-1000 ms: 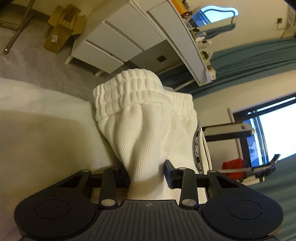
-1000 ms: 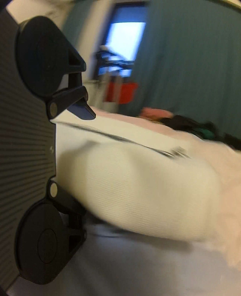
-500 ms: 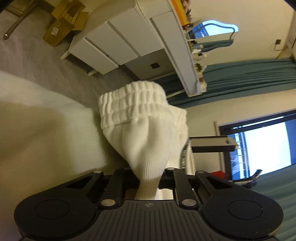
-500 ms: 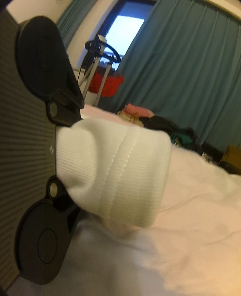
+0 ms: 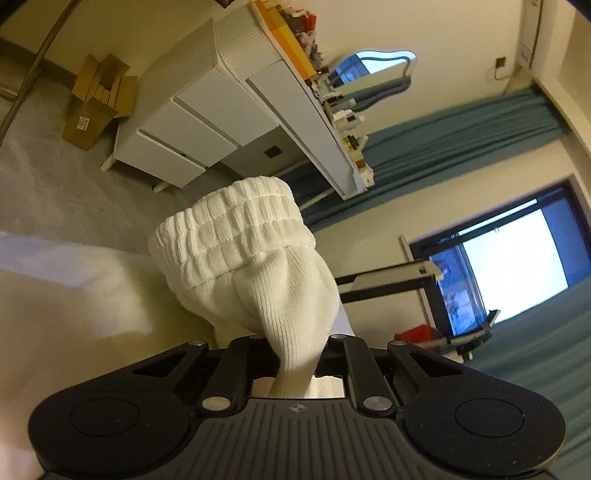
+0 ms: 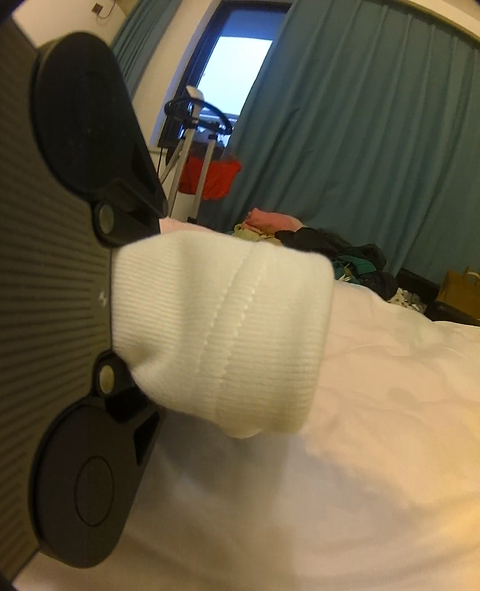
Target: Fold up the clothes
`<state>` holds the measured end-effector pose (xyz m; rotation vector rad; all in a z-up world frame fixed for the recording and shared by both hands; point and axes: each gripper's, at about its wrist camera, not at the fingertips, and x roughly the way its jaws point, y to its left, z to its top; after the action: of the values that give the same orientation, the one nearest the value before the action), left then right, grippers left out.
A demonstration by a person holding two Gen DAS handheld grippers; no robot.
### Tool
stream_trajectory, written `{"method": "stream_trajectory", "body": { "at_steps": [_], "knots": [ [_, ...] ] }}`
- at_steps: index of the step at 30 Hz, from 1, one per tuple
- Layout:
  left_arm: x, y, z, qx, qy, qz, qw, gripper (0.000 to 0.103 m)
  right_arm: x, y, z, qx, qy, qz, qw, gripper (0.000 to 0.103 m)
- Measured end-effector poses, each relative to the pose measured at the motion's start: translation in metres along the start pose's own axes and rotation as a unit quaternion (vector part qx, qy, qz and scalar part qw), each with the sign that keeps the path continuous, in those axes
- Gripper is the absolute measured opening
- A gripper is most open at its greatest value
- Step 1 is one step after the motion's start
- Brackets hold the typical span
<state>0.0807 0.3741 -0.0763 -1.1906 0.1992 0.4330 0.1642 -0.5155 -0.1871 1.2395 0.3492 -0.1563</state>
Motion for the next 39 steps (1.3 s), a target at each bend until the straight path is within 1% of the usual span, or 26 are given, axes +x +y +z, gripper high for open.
{"method": "stream_trajectory", "body": {
  "at_steps": [2,4,5,7,8,11,13,14,17,18,19,20,22,23,26,29,31,32,37,39],
  "knots": [
    [-0.014,0.001,0.005,0.003,0.006,0.000,1.0000,0.012,-0.017,-0.007,0.003,0.013,-0.007,0.006,1.000,0.012],
    [-0.028,0.005,0.008,0.022,0.013,0.015,0.9996,0.012,-0.033,-0.013,0.007,0.026,-0.015,0.011,0.999,0.012],
    [-0.033,0.008,0.009,0.030,0.018,0.023,0.9991,0.012,-0.037,-0.017,0.006,0.034,-0.016,0.003,0.999,0.012],
    [-0.038,0.013,0.009,0.049,0.035,0.047,0.9970,0.012,-0.038,-0.026,0.005,0.021,-0.006,-0.036,0.999,0.012],
    [-0.040,0.015,0.008,0.060,0.042,0.058,0.9956,0.013,-0.036,-0.031,0.005,0.021,0.000,-0.046,0.999,0.012],
    [-0.045,0.018,0.005,0.100,0.060,0.099,0.9882,0.019,-0.030,-0.045,0.006,0.022,0.018,-0.073,0.997,0.012],
    [-0.049,0.019,0.004,0.127,0.069,0.120,0.9822,0.029,-0.026,-0.050,0.006,0.019,0.026,-0.084,0.996,0.012],
    [-0.051,0.020,0.003,0.135,0.073,0.130,0.9795,0.031,-0.024,-0.051,0.007,0.014,0.029,-0.084,0.996,0.012],
    [-0.060,0.024,0.000,0.150,0.089,0.149,0.9733,0.042,-0.023,-0.052,0.005,0.019,0.030,-0.082,0.996,0.012],
    [-0.063,0.024,-0.002,0.161,0.089,0.161,0.9696,0.050,-0.023,-0.052,0.005,0.023,0.030,-0.080,0.996,0.012],
    [-0.068,0.019,-0.004,0.183,0.082,0.182,0.9627,0.059,-0.023,-0.053,0.005,0.027,0.030,-0.079,0.996,0.012],
    [-0.074,0.014,-0.007,0.211,0.073,0.197,0.9547,0.062,-0.023,-0.053,0.006,0.031,0.030,-0.077,0.996,0.012],
    [-0.087,0.003,-0.016,0.266,0.054,0.204,0.9407,0.073,-0.025,-0.054,0.006,0.036,0.028,-0.075,0.996,0.012],
    [-0.093,-0.003,-0.021,0.283,0.050,0.203,0.9363,0.075,-0.027,-0.054,0.007,0.034,0.027,-0.075,0.996,0.012],
    [-0.104,-0.021,-0.036,0.316,0.044,0.181,0.9302,0.076,-0.032,-0.045,0.007,0.025,0.020,-0.069,0.997,0.012],
    [-0.103,-0.044,-0.060,0.373,0.046,0.162,0.9124,0.077,-0.033,-0.037,0.006,0.007,0.013,-0.065,0.998,0.012],
    [-0.100,-0.062,-0.085,0.404,0.055,0.135,0.9031,0.078,-0.033,-0.033,0.006,-0.001,0.011,-0.067,0.998,0.012],
    [-0.097,-0.070,-0.096,0.413,0.062,0.122,0.9005,0.079,-0.032,-0.032,0.006,-0.004,0.009,-0.067,0.998,0.012],
    [-0.087,-0.103,-0.173,0.434,0.101,0.049,0.8940,0.081,-0.027,-0.027,0.007,-0.022,0.005,-0.073,0.997,0.012],
    [-0.078,-0.106,-0.213,0.458,0.135,0.028,0.8784,0.081,-0.030,-0.028,0.007,-0.021,0.003,-0.074,0.997,0.012]
  ]
}}
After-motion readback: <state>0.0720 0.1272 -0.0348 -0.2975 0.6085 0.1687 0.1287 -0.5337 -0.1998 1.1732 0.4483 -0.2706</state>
